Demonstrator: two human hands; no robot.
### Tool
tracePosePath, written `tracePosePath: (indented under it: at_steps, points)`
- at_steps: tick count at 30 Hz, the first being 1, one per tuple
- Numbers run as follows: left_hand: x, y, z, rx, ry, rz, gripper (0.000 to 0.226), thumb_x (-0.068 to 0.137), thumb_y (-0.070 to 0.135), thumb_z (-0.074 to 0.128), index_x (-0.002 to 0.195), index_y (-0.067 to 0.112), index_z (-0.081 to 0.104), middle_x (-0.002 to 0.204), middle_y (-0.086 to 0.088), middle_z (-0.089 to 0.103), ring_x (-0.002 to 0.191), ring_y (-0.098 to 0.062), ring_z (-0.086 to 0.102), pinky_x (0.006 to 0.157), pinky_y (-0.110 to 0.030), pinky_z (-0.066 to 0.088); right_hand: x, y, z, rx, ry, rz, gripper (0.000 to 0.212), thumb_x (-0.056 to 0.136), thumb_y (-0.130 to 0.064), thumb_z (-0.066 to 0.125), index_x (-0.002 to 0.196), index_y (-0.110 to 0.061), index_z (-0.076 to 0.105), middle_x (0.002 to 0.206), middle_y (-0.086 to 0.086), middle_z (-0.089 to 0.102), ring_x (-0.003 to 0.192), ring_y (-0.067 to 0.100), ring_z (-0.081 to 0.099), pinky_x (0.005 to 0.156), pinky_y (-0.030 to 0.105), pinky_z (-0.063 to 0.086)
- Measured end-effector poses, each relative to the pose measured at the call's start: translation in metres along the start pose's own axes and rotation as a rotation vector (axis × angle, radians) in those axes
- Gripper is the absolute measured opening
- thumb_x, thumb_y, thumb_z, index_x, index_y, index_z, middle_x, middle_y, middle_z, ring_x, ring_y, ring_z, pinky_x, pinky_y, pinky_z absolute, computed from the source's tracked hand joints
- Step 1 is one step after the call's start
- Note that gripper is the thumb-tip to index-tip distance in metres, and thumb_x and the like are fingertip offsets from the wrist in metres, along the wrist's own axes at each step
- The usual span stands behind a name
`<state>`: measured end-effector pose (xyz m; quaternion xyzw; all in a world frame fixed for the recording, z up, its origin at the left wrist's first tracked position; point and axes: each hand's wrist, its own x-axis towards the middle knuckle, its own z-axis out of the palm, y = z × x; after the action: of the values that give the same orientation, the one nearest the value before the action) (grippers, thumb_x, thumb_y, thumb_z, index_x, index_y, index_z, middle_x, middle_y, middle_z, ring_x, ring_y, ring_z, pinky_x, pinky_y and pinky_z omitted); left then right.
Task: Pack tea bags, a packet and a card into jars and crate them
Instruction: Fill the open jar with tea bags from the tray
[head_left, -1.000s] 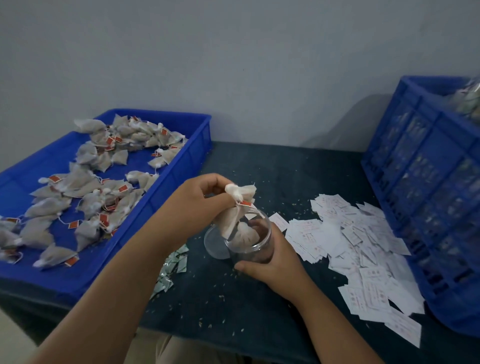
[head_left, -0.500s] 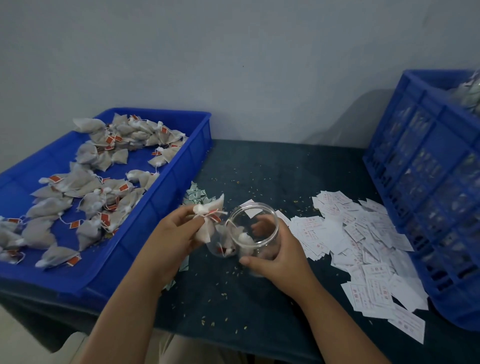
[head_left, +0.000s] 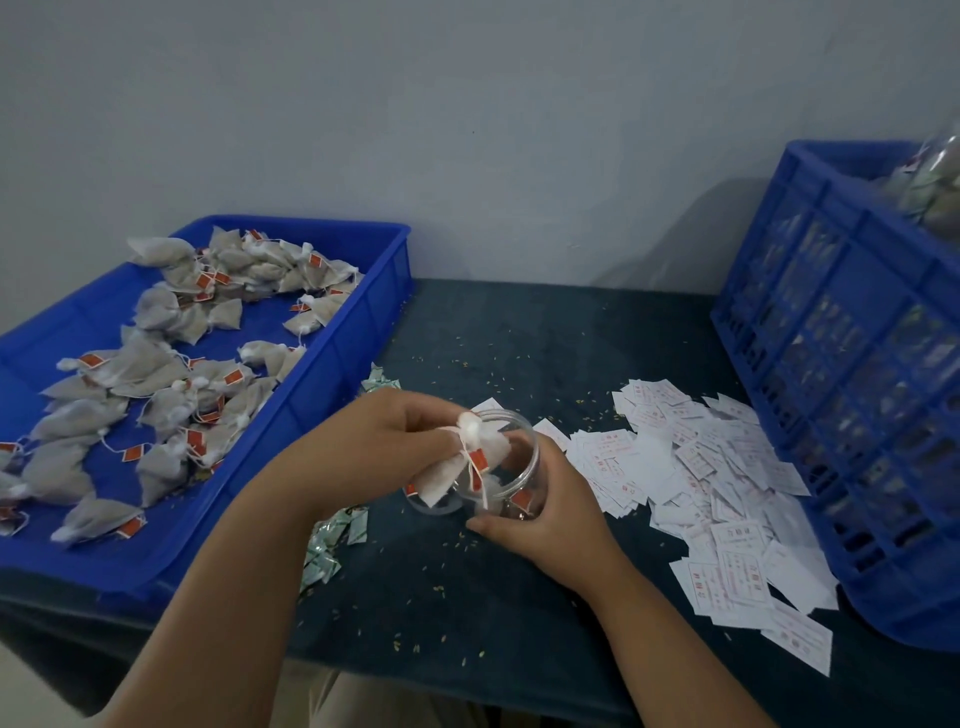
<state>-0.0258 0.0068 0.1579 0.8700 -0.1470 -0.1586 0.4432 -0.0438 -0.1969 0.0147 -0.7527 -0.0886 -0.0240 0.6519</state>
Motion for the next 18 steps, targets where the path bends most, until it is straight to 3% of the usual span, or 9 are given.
tracePosePath:
  at_steps: [2,5,7,10,12,14,18]
  points:
    - [0.003,0.004,0.002,0.032,-0.012,-0.001,0.038,0.098,0.022,0.064,0.100,0.058,0.075,0.088,0.021,0.076,0.069,0.007,0.067,0.056,-0.007,0.047,0.000,0.000,0.000,-0.002,-0.006,-0.005,0.079,0.067,-0.019,0.100,0.135,-0.029,0.062,0.127,-0.009,0.072,0.121,0.012,0.072,0.092,0.024,0.060]
    - [0.009,0.005,0.003,0.019,0.166,0.017,0.029,0.089,0.034,0.075,0.104,0.059,0.073,0.092,0.027,0.071,0.073,0.006,0.068,0.055,-0.009,0.047,0.000,0.001,-0.002,-0.001,-0.008,-0.021,0.080,0.068,-0.017,0.102,0.135,-0.030,0.061,0.130,-0.002,0.070,0.122,0.012,0.070,0.093,0.022,0.058]
    - [0.012,0.006,0.001,0.032,0.225,0.000,0.017,0.087,0.039,0.077,0.100,0.051,0.075,0.095,0.026,0.072,0.076,0.000,0.071,0.059,-0.017,0.053,0.000,0.001,-0.003,-0.006,-0.012,-0.032,0.079,0.070,-0.011,0.102,0.135,-0.031,0.061,0.129,-0.006,0.071,0.122,0.009,0.070,0.092,0.018,0.057]
    - [0.012,0.009,-0.001,0.078,0.136,-0.046,0.009,0.090,0.042,0.072,0.088,0.048,0.078,0.091,0.021,0.075,0.080,-0.010,0.073,0.070,-0.033,0.061,0.000,0.000,-0.004,0.016,-0.017,-0.036,0.077,0.074,-0.005,0.099,0.137,-0.027,0.060,0.127,-0.015,0.072,0.122,0.007,0.071,0.091,0.017,0.058]
    - [0.011,0.011,-0.002,0.123,0.105,-0.042,0.015,0.093,0.043,0.069,0.086,0.052,0.078,0.091,0.027,0.074,0.084,-0.006,0.071,0.070,-0.024,0.060,0.000,-0.003,-0.003,-0.008,-0.010,-0.053,0.074,0.073,-0.018,0.100,0.133,-0.035,0.061,0.126,-0.016,0.072,0.120,0.008,0.071,0.092,0.017,0.057]
    - [0.010,0.013,-0.003,0.129,0.161,0.008,0.018,0.096,0.036,0.068,0.088,0.046,0.080,0.088,0.034,0.070,0.076,0.006,0.068,0.056,-0.009,0.049,0.000,-0.005,-0.002,-0.053,0.009,-0.063,0.074,0.067,-0.039,0.099,0.129,-0.048,0.060,0.127,-0.020,0.070,0.124,0.007,0.068,0.096,0.017,0.055]
    - [0.008,0.015,-0.006,-0.055,0.310,0.105,0.013,0.093,0.031,0.075,0.102,0.041,0.077,0.095,0.020,0.075,0.084,0.000,0.071,0.062,-0.008,0.050,0.000,-0.002,0.000,-0.059,0.033,-0.047,0.077,0.061,-0.052,0.097,0.125,-0.063,0.056,0.126,-0.025,0.066,0.124,0.003,0.066,0.093,0.015,0.055]
